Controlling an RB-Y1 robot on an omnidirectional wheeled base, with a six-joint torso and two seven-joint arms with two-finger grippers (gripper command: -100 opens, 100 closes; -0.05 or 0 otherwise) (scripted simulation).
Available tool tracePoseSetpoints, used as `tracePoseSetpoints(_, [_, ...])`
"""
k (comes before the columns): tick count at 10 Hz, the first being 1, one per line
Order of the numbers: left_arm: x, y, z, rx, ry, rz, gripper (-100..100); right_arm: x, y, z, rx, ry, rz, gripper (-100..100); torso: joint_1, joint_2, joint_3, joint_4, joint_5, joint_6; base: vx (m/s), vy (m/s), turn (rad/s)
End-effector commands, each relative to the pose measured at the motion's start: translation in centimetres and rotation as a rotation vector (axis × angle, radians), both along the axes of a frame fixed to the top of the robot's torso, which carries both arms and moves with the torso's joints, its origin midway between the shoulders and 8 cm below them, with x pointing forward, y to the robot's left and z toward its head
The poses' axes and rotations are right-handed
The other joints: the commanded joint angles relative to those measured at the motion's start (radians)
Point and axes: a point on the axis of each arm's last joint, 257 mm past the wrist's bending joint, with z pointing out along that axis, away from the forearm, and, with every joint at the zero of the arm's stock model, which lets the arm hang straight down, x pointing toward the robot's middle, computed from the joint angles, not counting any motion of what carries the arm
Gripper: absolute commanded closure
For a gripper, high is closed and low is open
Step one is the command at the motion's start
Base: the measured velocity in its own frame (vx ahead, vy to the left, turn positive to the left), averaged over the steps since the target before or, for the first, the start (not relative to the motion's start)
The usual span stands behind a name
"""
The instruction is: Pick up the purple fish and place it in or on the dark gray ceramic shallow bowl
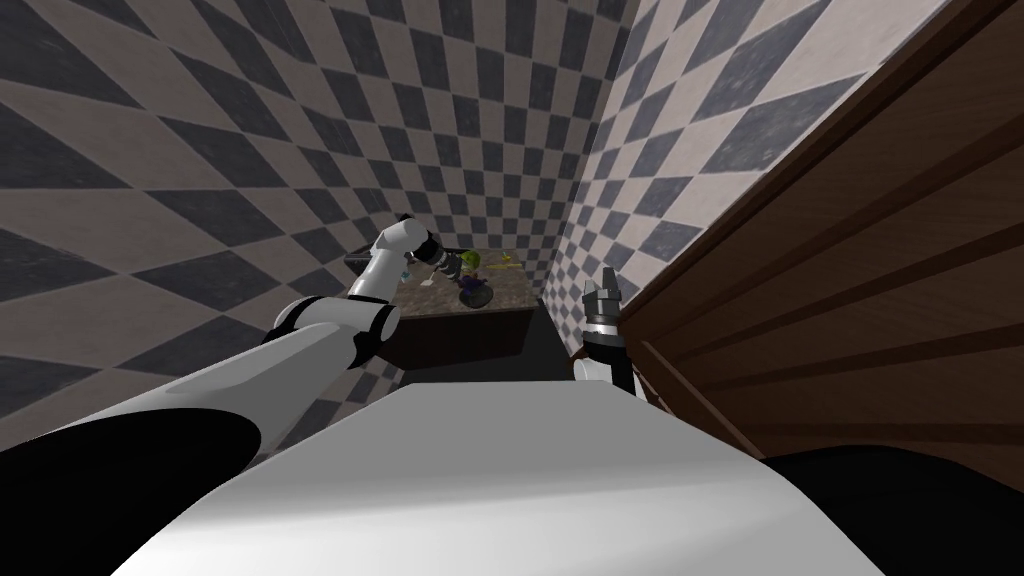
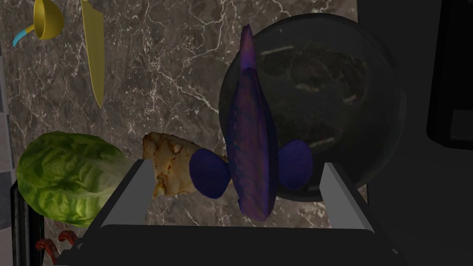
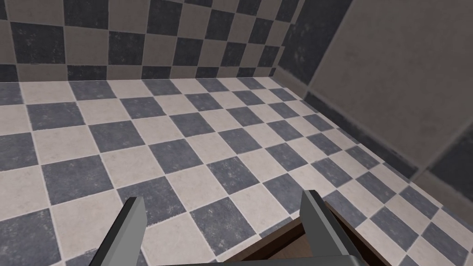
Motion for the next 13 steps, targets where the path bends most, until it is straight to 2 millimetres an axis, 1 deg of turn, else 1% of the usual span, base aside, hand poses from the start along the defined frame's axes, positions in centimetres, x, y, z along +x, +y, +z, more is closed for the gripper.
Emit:
tracePoseSetpoints(1, [0.0, 0.0, 0.0, 0.000, 0.000, 0.000, 0, 0.0, 0.0, 0.0, 0.000, 0.000, 0.000, 0, 0.000, 0.000, 0.000, 0.000, 0.000, 0.000, 0.000, 0.000, 0.000])
tracePoseSetpoints(2, [-0.4, 0.1, 1.1, -0.005, 0.008, -0.004, -100, 0.0, 0.0, 0.0, 0.000, 0.000, 0.000, 0, 0.000, 0.000, 0.000, 0.000, 0.000, 0.000, 0.029, 0.000, 0.031])
tracePoseSetpoints(3, [-0.5, 0.1, 1.4, -0.007, 0.011, -0.005, -100, 0.0, 0.0, 0.0, 0.000, 0.000, 0.000, 0, 0.000, -0.001, -0.001, 0.000, 0.000, 0.000, 0.058, -0.004, 0.030])
tracePoseSetpoints(6, [-1.4, 0.4, 3.6, -0.015, 0.027, -0.014, -100, 0.0, 0.0, 0.0, 0.000, 0.000, 0.000, 0, 0.000, -0.004, -0.002, -0.001, 0.000, 0.000, 0.064, -0.005, 0.028])
tracePoseSetpoints(7, [-1.3, 0.3, 3.2, -0.013, 0.021, -0.012, -100, 0.0, 0.0, 0.0, 0.000, 0.000, 0.000, 0, 0.000, -0.004, -0.002, -0.001, 0.000, 0.000, 0.030, -0.004, 0.008])
tracePoseSetpoints(8, [-1.4, 0.4, 3.3, -0.013, 0.024, -0.012, 0, 0.0, 0.0, 0.0, 0.000, 0.000, 0.000, 0, 0.000, -0.003, -0.002, -0.001, 0.000, 0.000, 0.000, 0.000, 0.000])
tracePoseSetpoints(13, [-1.4, 0.4, 3.2, -0.013, 0.024, -0.012, 0, 0.0, 0.0, 0.0, 0.000, 0.000, 0.000, 0, 0.000, 0.000, 0.000, 0.000, 0.000, 0.000, 0.000, 0.000, 0.000])
